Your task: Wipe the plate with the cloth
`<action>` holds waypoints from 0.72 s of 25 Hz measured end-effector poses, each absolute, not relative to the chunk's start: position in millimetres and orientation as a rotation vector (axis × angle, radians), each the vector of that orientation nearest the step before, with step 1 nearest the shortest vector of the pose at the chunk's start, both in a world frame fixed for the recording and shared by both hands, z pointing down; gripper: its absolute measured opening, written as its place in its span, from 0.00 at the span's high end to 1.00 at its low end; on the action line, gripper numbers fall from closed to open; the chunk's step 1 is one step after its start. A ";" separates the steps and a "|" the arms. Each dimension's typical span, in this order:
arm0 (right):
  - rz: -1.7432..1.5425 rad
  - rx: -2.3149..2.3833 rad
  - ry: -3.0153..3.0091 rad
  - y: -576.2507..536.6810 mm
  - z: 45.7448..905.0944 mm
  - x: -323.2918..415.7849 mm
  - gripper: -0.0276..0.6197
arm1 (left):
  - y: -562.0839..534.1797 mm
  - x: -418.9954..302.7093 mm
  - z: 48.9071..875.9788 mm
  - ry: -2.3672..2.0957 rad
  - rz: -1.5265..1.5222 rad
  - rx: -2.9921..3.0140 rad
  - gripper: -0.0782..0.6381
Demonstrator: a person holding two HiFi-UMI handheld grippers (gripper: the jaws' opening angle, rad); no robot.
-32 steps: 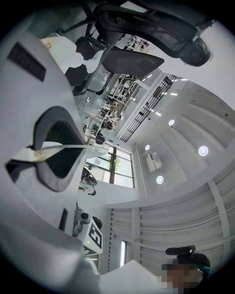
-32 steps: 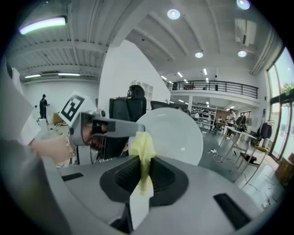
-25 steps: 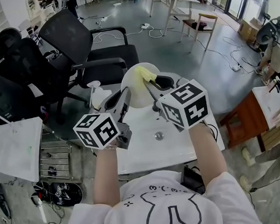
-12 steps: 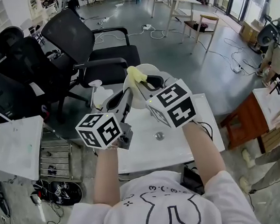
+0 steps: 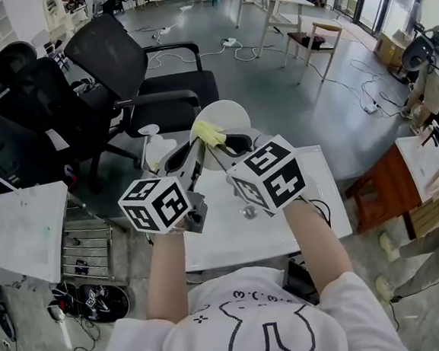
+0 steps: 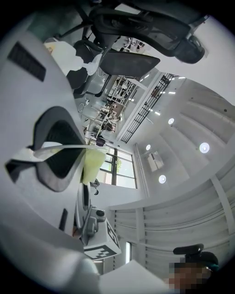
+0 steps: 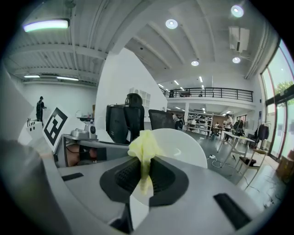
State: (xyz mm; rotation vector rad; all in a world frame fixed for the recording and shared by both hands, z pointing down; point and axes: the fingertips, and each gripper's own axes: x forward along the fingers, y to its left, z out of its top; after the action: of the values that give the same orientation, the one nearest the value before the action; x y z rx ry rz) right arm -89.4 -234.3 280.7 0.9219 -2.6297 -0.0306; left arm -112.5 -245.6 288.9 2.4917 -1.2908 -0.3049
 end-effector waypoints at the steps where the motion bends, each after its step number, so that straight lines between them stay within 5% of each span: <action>1: -0.006 0.931 -2.637 -234.2 281.6 -88.1 0.88 | -245.7 -113.3 288.7 -1.293 -0.309 2.491 0.87; 18: 0.183 1.027 -2.725 -224.7 274.7 -59.6 0.88 | -245.7 -117.5 284.0 -1.307 -0.349 2.491 0.87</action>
State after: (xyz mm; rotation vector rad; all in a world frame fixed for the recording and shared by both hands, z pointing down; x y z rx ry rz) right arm -59.6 -224.7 274.7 1.0273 -2.7251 0.1827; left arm -117.5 -245.7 284.0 2.4912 -1.3070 -0.3491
